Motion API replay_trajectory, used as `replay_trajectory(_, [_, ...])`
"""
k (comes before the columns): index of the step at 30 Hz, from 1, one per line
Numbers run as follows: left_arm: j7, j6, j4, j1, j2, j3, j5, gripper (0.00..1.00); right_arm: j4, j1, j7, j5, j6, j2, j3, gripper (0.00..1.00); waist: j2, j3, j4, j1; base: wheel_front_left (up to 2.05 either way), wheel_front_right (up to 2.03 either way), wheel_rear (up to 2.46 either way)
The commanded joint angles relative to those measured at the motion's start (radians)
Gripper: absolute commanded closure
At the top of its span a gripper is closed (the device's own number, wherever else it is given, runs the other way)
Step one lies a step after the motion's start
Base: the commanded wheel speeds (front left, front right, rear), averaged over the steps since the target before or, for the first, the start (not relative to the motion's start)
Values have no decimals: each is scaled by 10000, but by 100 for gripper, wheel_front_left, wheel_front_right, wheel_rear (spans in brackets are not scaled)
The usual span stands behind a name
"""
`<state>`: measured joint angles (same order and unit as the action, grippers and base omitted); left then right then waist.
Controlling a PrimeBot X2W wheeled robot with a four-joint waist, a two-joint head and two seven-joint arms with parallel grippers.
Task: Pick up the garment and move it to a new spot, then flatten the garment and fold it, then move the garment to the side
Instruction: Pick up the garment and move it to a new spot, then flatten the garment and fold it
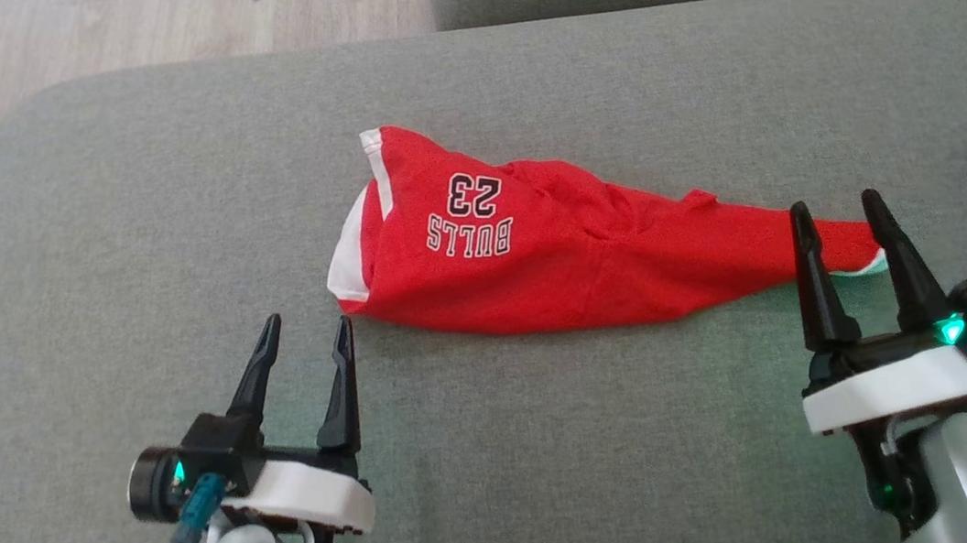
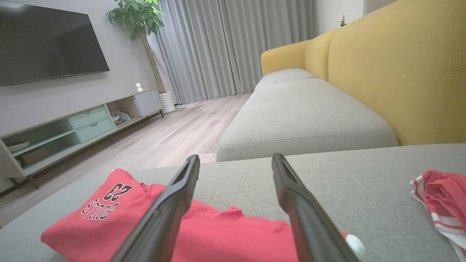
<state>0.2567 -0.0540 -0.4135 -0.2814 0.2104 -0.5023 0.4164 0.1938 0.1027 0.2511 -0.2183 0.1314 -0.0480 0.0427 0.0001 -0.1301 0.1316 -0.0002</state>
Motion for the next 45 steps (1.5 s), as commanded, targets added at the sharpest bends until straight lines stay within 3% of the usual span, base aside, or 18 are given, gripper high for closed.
replay_trajectory(1, [50,-15,391,-299,-1,539,-39,0,-275,70,107,74,-7,-22,287,0,-1,79,79,2,0,0,0])
replay_trajectory(9, [51,414,18,-424,-148,590,-380,0,-249,187,107,32,-7,-22,470,0,-1,-119,-367,2,0,0,0])
replay_trajectory(25, [-1021,1283,-2320,-2144,351,-108,-753,0,-173,467,107,-18,-7,-22,546,0,-1,-953,-1259,2,0,0,0])
replay_trajectory(26, [-1047,1331,-2379,-2179,354,-148,-734,59,-165,482,107,-29,-7,-22,569,0,-1,-963,-1296,2,0,0,0])
replay_trajectory(27, [-1035,1363,-2417,-2215,359,-181,-729,100,-155,494,107,-40,-7,-22,586,0,-1,-964,-1331,2,0,0,0])
replay_trajectory(34, [-399,1266,-2367,-2478,384,4,-651,100,-76,535,107,-99,-7,-22,666,0,-1,-811,-1557,2,0,0,0])
replay_trajectory(45, [37,1089,-857,-4098,435,623,-947,100,-26,639,107,-249,-7,-22,730,0,-1,-588,-1858,2,0,0,0])
